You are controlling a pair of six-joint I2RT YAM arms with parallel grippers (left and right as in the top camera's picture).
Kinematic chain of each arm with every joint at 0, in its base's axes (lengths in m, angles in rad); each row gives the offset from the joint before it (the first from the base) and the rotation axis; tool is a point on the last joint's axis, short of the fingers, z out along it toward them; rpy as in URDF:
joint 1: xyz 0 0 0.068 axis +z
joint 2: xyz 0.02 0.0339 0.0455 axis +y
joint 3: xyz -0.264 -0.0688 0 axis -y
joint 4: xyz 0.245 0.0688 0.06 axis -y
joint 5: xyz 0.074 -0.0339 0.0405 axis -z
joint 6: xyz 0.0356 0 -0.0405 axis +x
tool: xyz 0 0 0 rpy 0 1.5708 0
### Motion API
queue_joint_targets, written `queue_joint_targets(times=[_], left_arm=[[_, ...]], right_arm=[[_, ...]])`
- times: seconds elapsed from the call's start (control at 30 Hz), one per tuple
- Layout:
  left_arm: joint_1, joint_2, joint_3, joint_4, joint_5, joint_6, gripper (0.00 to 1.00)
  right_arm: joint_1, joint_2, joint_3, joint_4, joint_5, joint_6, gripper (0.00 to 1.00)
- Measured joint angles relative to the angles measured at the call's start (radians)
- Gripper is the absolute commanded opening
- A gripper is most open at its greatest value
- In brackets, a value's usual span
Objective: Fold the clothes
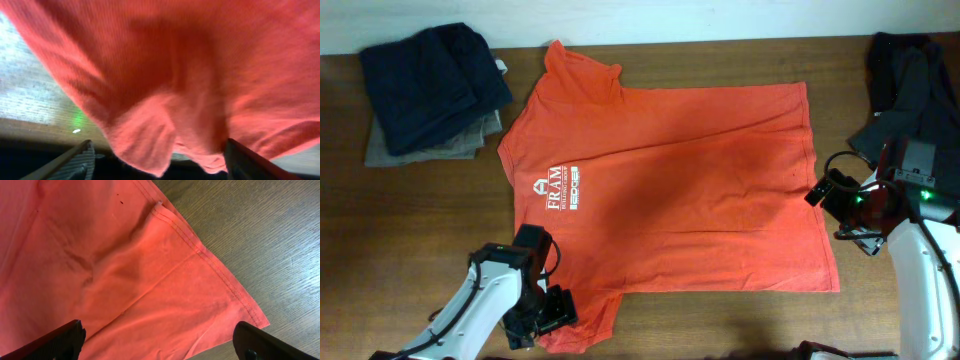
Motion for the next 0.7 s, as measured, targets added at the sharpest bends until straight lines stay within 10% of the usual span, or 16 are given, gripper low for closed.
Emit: queue_joint_targets(times=[0.7], left_arm=[[0.0,0.0,-0.013,0.021,0.007,-0.005,0.11]], right_arm=[[0.0,0.112,-0.018,-0.048,0.101,0.157,0.99]])
